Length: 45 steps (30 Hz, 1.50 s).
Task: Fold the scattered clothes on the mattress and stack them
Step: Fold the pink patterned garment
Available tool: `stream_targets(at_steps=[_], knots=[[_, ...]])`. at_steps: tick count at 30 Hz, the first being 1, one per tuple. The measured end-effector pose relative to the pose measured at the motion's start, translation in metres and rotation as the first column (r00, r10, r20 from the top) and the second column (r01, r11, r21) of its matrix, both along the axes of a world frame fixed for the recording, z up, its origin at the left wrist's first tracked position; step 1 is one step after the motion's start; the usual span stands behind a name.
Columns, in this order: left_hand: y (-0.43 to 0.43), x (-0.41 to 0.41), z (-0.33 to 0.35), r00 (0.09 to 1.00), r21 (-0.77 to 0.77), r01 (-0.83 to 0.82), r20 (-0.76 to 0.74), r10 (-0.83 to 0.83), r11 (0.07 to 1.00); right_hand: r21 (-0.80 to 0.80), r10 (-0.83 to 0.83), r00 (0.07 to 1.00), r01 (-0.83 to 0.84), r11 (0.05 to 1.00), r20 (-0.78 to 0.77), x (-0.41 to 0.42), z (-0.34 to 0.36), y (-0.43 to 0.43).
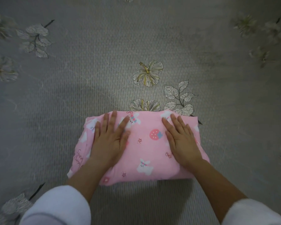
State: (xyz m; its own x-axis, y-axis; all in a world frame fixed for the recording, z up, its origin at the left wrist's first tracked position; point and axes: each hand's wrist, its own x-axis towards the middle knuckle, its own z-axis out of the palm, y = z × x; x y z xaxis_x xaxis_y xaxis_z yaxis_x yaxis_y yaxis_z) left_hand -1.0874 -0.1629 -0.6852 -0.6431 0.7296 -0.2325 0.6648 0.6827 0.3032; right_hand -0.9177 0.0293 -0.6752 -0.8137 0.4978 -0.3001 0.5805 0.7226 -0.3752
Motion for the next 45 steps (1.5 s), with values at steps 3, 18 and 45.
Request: stream_targets(at_steps=[3, 18, 45], knots=[[-0.014, -0.009, 0.004, 1.0, 0.003, 0.029, 0.001, -0.029, 1.0, -0.025, -0.074, 0.992, 0.071, 0.997, -0.101, 0.005, 0.003, 0.005], [-0.051, -0.029, 0.059, 0.437, -0.016, -0.786, 0.692, 0.574, 0.618, -0.403, -0.746, 0.662, 0.702, 0.587, 0.067, 0.011, 0.051, 0.018], [0.143, 0.276, 0.303, 0.785, 0.535, 0.079, 0.486, -0.383, 0.841, -0.285, -0.912, 0.165, 0.916, 0.283, -0.375, 0.456, 0.301, 0.002]])
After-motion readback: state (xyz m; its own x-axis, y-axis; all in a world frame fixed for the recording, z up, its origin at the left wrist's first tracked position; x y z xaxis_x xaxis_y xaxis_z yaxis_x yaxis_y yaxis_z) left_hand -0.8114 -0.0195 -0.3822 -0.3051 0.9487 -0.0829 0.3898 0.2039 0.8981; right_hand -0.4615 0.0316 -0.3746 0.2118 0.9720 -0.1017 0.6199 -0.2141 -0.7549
